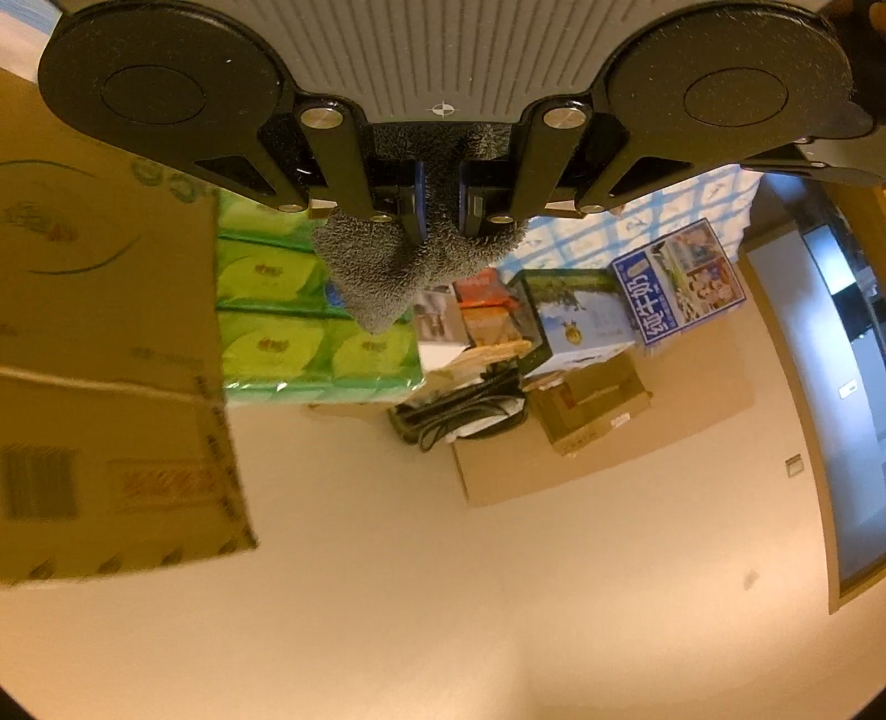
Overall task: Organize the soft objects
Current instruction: 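Carry the dark grey towel with the right tool toward the brown box, then lower the dark grey towel into the box and open the right tool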
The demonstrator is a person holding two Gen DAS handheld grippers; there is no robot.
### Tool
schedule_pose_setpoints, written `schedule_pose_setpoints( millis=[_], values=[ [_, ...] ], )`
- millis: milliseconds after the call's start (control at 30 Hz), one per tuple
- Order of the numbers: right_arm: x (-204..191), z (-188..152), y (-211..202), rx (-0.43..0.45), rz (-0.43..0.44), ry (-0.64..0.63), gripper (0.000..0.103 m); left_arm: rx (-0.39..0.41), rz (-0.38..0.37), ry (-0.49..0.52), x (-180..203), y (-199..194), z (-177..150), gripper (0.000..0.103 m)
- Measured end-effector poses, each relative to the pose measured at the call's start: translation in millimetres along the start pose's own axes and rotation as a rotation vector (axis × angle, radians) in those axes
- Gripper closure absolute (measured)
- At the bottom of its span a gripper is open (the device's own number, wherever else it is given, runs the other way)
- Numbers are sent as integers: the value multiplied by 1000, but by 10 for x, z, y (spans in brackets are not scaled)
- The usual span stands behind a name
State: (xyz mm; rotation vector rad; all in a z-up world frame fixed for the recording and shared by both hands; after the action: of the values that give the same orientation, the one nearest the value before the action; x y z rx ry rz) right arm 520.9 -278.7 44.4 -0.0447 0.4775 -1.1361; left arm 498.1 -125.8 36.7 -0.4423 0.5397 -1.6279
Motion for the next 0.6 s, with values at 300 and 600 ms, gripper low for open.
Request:
schedule_pose_setpoints(
  millis=[300,600],
  values=[
    [270,-474,798,-187,147,164,64,-78,63,-29,-59,598,-98,100],
    [580,-644,1022,-228,117,257,42,-132,91,-37,-116,901,-300,100]
  ],
)
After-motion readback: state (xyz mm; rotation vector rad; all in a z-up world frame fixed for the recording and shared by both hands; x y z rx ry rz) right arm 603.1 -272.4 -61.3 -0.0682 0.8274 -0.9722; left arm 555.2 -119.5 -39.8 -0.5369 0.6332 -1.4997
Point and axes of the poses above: each gripper's, at about its wrist camera, not at the fingertips, and y roughly the way its jaws point, x to its right, z to its top, the point moved 9 cm from there along y, roughly the way its jaws point, and after that the axes turned 3 degrees about x, right-handed, at the moved point
